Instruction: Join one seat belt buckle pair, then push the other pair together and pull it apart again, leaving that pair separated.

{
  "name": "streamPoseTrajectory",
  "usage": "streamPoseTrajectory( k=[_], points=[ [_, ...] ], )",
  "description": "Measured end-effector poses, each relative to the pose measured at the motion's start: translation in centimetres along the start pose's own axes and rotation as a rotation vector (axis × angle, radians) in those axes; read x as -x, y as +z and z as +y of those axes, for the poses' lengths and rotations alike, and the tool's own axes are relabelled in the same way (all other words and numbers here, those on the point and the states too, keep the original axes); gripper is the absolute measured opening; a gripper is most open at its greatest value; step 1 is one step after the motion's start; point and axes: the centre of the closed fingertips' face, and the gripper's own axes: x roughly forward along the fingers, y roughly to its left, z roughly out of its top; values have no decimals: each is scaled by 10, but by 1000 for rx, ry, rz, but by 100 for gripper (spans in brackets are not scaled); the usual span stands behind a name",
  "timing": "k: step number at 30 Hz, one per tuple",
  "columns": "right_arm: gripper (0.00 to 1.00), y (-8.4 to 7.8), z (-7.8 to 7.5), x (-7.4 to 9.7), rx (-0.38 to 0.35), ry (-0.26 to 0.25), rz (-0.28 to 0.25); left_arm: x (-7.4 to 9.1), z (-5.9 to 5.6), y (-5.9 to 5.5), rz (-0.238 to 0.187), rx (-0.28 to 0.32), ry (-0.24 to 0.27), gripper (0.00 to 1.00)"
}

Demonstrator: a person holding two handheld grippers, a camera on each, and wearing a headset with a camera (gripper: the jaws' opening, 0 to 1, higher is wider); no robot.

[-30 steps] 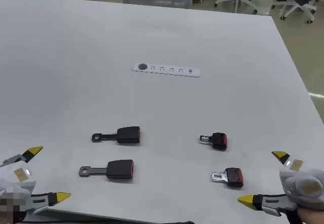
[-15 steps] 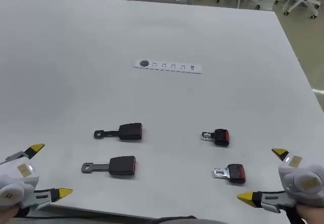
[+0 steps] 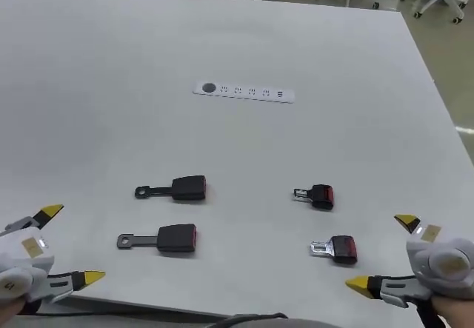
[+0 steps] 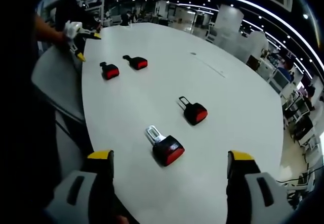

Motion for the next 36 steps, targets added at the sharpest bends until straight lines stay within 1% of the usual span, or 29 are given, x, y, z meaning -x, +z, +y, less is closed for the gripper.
streamPoseTrajectory(
  k=[2,5,8,14,17,20,22,25,36],
  points=[
    [90,0,1,0,0,6,6,0,1,0,-1,-2,2,91],
    [86,2,3,-2,11,9,1,0,1,-1,-3,5,-1,91],
    [83,6,3,-3,11,15,-7,-1,0,-3,5,10,-8,91],
    [81,9,5,-5,15,21,-7,-1,-2,-2,7,8,-13,90],
    [81,11,5,-4,30,22,-9,-1,-1,-2,6,6,-9,91],
    [80,9,5,-5,39,26,-2,-1,1,-3,5,2,-2,90],
    [78,7,6,-5,48,34,7,-1,0,-4,9,-3,-4,91],
    [78,8,7,-4,59,37,4,-1,-1,-3,9,-7,-7,91],
    [78,6,4,-5,53,43,7,0,-4,-3,16,-12,-14,91]
  ],
)
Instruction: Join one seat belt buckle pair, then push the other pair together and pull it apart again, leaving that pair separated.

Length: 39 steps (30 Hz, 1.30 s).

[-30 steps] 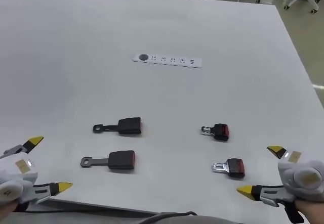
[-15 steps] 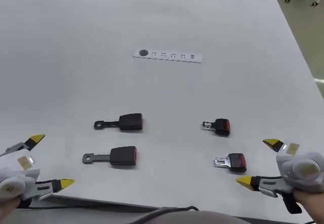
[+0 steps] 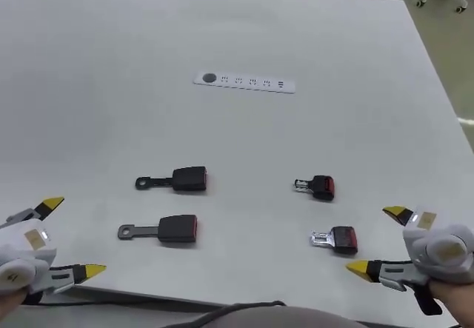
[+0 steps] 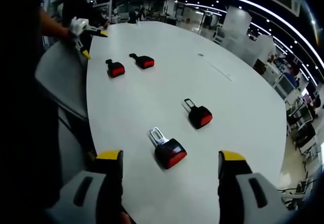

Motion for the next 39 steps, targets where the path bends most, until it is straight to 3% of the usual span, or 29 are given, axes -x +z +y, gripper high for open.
streamPoseTrajectory(
  k=[13,20,28,32,39],
  points=[
    [75,1,-1,-4,13,20,6,2,-1,0,7,29,-9,89],
    [75,2,-1,-5,12,33,0,2,-11,1,4,58,-76,91],
    [73,1,-1,-5,48,54,12,7,-8,18,-31,90,-110,91],
    [71,2,-1,-7,67,68,20,5,-14,31,-48,67,-147,90],
    [66,8,1,-11,106,102,29,-2,-18,40,-47,38,-198,84]
  ],
)
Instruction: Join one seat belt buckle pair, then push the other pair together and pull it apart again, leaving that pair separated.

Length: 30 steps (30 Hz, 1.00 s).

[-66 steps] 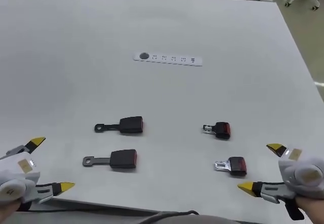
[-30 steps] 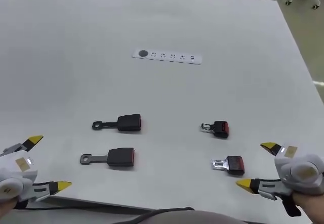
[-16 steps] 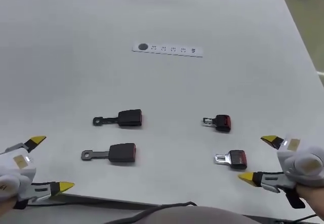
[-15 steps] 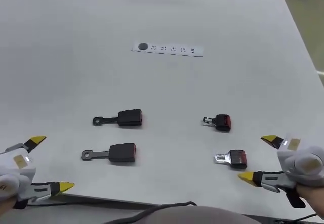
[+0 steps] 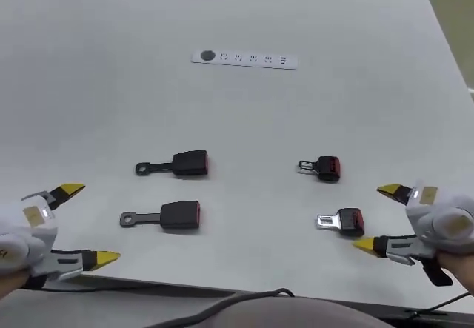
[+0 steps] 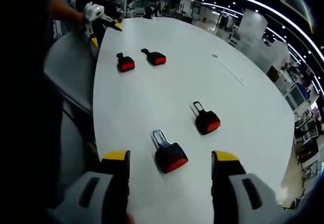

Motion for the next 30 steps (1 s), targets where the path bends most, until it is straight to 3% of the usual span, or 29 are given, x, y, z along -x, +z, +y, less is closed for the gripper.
streamPoseTrajectory(
  k=[6,16,18,23,30],
  points=[
    [61,3,2,-5,39,36,15,-11,-4,7,6,-56,-43,77],
    [49,-2,6,-20,79,108,54,-39,-19,14,29,-95,-128,65],
    [47,-5,8,-23,94,126,70,-45,-22,15,45,-171,-149,62],
    [45,-11,9,-29,111,142,88,-60,-27,22,51,-204,-177,59],
    [44,-15,9,-35,129,155,111,-80,-30,19,87,-254,-222,52]
  ],
)
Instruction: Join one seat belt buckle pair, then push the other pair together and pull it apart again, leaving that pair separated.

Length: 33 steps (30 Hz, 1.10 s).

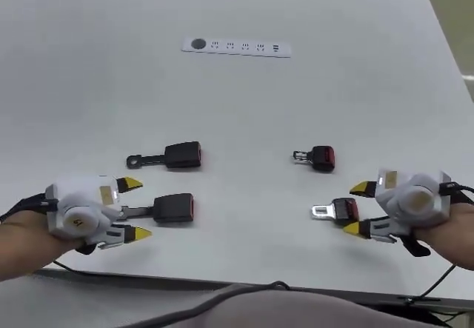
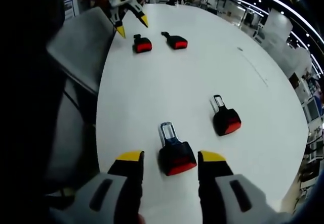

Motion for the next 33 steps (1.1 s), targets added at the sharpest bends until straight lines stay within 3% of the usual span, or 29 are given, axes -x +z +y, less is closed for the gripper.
streamPoseTrajectory(
  k=[7,16,23,33],
  points=[
    [43,-3,-3,-8,12,15,18,-11,4,2,8,12,-17,49],
    [42,-10,-7,-18,36,47,59,-25,1,-1,67,17,-64,42],
    [41,-22,-8,-26,52,74,95,-32,2,6,70,0,-92,40],
    [40,-33,-10,-34,76,106,129,-41,1,2,100,-47,-132,38]
  ],
)
